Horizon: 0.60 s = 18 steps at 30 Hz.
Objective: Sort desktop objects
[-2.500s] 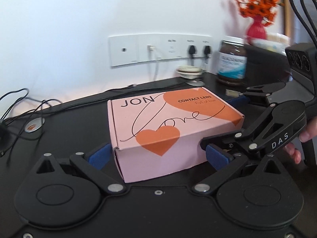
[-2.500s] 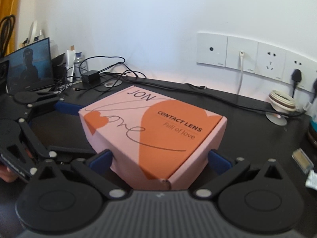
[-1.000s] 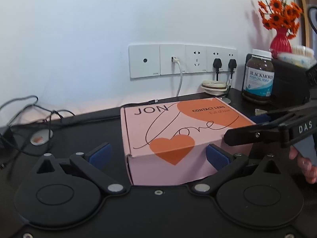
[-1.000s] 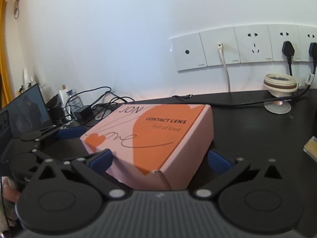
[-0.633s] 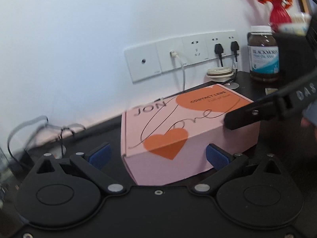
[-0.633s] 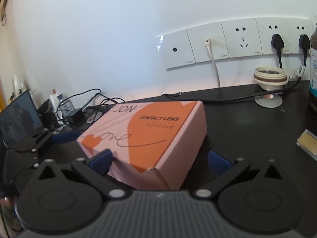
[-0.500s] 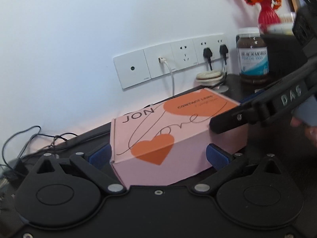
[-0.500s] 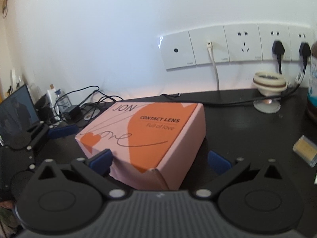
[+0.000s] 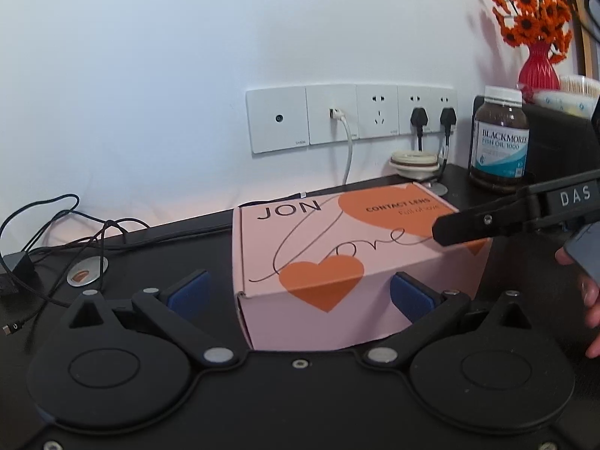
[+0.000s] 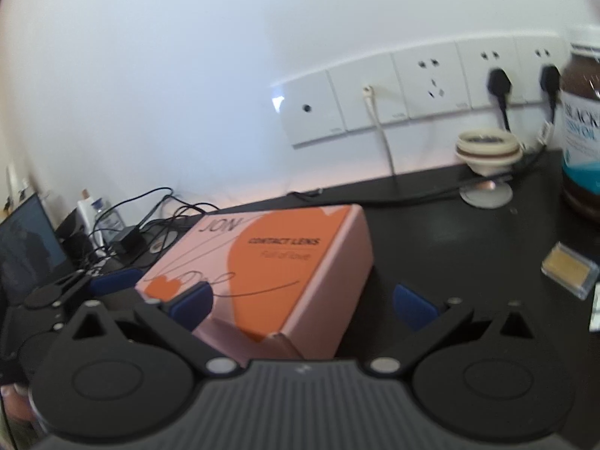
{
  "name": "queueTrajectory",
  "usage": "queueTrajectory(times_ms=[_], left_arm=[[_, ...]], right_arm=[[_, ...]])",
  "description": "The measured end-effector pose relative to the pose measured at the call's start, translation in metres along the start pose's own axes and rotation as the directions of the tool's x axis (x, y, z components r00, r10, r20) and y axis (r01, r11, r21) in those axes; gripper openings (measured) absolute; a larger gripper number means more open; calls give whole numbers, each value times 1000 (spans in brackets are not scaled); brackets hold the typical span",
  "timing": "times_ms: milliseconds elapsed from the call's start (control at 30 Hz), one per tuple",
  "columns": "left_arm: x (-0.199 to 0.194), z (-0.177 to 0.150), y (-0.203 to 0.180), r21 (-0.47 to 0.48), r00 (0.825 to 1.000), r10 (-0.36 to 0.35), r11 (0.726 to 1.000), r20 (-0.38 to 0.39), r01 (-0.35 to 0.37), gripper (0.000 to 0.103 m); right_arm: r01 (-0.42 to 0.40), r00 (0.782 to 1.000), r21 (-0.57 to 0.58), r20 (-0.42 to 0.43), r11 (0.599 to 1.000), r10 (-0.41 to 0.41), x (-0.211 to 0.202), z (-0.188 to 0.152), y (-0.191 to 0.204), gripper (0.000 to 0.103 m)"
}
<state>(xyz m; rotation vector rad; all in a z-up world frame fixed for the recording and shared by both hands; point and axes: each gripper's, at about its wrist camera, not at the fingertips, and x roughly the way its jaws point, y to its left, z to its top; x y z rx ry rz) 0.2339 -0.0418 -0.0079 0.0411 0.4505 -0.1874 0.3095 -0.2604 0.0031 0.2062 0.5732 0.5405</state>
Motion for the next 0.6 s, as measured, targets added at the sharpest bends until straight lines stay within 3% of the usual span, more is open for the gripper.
queueTrajectory(times_ms=[167, 267, 367, 500, 600], left_arm=[[-2, 0, 7, -39, 1000, -16, 999, 25, 17, 103], [-6, -1, 17, -114, 998, -30, 993, 62, 36, 103], [-6, -2, 25, -184, 997, -24, 982, 76, 38, 103], [-5, -2, 31, -252, 997, 8, 968, 79, 12, 103], [-4, -4, 34, -322, 997, 53, 946, 64, -30, 103]], right_arm=[[0, 1000, -45, -12, 999, 0, -1, -1, 7, 102], [-7, 999, -197, 37, 980, 14, -6, -3, 20, 102], [60, 998, -317, 26, 946, -55, -4, -6, 33, 102], [6, 999, -266, -33, 964, -15, 2, -5, 28, 102], [11, 999, -238, -30, 971, -18, 3, -4, 24, 102]])
